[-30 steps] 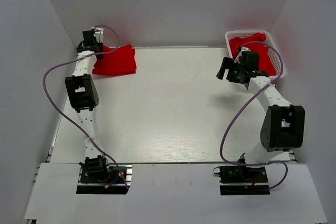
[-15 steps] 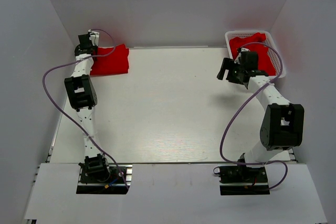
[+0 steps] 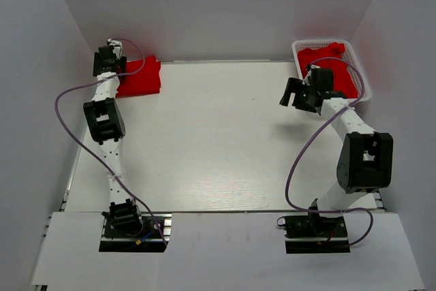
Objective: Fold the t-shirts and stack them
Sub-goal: Put the neatly folded tshirt into the corner of the board with the right arm
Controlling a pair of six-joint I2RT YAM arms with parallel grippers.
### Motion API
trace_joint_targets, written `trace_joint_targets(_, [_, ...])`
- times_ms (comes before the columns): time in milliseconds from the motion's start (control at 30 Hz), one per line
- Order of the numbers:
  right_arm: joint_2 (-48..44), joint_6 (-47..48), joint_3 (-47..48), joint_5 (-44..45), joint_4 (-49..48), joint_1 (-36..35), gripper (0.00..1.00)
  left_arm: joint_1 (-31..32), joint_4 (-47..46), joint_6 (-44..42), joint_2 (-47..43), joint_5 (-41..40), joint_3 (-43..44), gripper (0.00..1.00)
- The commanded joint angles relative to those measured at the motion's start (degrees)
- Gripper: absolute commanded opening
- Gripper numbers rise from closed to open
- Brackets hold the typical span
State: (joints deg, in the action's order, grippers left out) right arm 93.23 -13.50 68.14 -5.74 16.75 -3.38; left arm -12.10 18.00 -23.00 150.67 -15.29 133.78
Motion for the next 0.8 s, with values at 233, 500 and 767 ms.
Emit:
trace_joint_targets(233, [-2.35, 0.14, -1.07, -2.43, -1.19, -0.05, 0.9, 0.58, 1.86, 8.67, -9.5, 2.36, 1.75, 1.0])
trace_joint_targets(500, [-7.79, 0.23, -4.93, -4.37, -2.95, 0.04, 0.9, 1.72, 8.02, 18.43, -20.13, 12.37, -2.28, 1.0])
trace_joint_targets(767, [-13.68, -1.09, -11.79, -4.71, -5.85, 0.13, 0.9, 12.78, 12.76, 24.83, -29.18, 15.64, -16.04, 1.0])
